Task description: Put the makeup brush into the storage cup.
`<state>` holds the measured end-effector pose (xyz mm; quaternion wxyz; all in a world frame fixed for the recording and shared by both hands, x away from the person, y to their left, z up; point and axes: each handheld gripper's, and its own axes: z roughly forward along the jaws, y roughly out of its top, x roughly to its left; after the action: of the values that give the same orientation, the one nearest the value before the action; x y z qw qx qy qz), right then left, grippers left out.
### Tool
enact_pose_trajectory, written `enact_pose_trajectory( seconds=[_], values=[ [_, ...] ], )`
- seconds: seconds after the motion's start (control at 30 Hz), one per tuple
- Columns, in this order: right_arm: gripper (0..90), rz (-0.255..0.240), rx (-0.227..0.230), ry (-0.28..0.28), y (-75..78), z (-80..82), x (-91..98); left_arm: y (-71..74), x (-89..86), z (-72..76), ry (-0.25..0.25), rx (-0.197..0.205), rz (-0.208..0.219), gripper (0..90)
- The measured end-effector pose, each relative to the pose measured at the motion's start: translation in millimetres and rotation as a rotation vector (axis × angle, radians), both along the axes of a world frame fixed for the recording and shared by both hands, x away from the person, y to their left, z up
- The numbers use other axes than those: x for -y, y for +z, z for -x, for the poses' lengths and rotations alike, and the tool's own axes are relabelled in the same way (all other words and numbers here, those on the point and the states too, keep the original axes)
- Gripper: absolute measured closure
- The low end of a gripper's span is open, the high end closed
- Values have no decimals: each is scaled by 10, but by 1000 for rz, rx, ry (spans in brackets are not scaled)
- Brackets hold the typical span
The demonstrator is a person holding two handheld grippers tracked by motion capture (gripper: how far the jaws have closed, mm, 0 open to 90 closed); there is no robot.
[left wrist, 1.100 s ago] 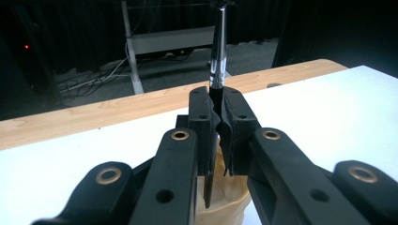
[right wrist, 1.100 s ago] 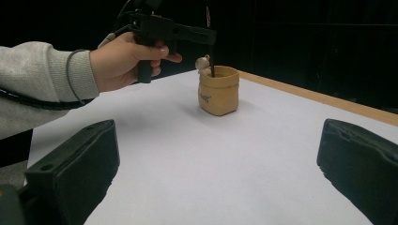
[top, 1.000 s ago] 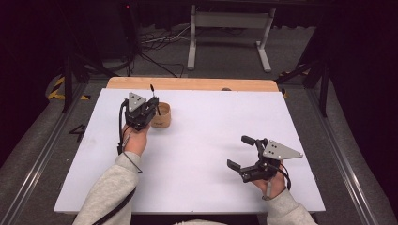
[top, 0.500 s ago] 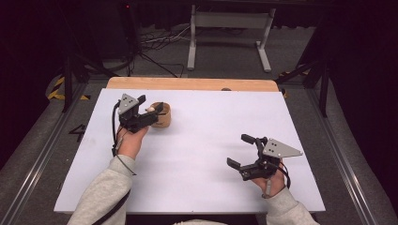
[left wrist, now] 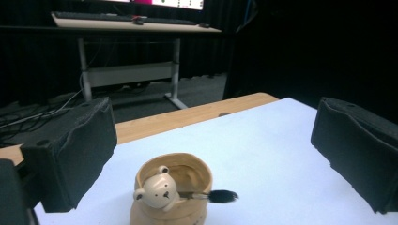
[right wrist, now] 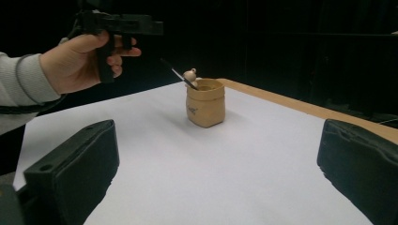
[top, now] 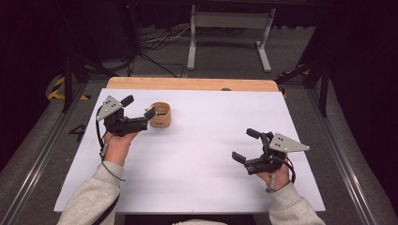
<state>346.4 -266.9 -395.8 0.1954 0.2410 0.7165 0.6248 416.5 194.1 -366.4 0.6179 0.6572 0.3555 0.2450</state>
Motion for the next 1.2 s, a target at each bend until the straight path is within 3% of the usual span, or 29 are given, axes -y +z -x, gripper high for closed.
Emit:
enact_pose_trajectory(
  seconds=[0.17,0.53,0.77,0.9,1.2],
  values=[
    [0,6,14,-15,46,-17,100,13,-94,164,-52,-3,30,12],
    [0,25,10,-43,20,-38,209,49,-158,479,-128,35,6,8],
    [0,54,19,-42,-8,-15,218,-30,-200,616,-176,31,-7,7],
    [0,52,15,-42,-24,-12,233,-66,-239,668,-202,15,7,6],
    [0,50,6,-25,-77,-2,260,-226,-226,769,-224,-1,-32,7]
  ],
)
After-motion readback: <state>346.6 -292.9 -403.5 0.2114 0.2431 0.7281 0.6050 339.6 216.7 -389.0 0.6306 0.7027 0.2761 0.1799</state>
